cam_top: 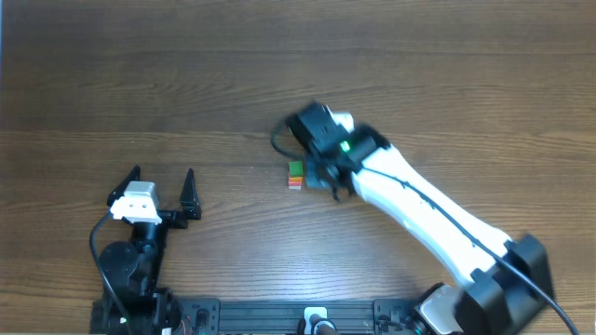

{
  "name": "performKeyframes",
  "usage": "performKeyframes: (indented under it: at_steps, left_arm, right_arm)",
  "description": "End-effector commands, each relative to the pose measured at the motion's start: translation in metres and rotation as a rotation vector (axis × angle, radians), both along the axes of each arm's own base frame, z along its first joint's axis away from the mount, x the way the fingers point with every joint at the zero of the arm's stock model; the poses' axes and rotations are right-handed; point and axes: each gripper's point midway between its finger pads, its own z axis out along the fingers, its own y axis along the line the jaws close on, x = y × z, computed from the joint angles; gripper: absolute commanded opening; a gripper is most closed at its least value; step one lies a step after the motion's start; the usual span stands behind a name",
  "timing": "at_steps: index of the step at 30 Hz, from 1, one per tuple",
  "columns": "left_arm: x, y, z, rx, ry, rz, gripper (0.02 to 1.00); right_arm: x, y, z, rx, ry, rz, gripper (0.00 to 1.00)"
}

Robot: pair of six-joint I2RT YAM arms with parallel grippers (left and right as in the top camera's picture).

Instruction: Stack Cubes

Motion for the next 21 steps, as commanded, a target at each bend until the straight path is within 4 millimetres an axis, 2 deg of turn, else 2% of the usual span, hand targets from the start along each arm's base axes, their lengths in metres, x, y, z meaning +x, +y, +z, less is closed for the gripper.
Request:
performKeyframes:
  at_steps: [1,5,12,16,21]
  left_arm:
    - [0.0,-0.001,-0.001,0.01,-0.002,-0.008,1.0]
    - [0.0,-0.001,-0.001,0.01,-0.002,-0.008,1.0]
    - [0.0,-0.001,-0.001,0.01,-0.002,-0.008,1.0]
    - [0.0,-0.001,-0.001,0.01,-0.002,-0.008,1.0]
    - [0.0,-0.001,-0.001,0.01,-0.002,-0.008,1.0]
  right_arm:
    - [0.029,0.027,0.017,0.006,0.007,0.078,0.012]
    - [0.033,0.053,0.012,0.033,0.074,0.119,0.012]
    - [0.017,0.072,0.006,0.046,0.109,0.162,0.012]
    - [0.009,0.077,0.006,0.041,0.118,0.174,0.012]
    - [0.005,0.072,0.002,0.014,0.14,0.161,0.012]
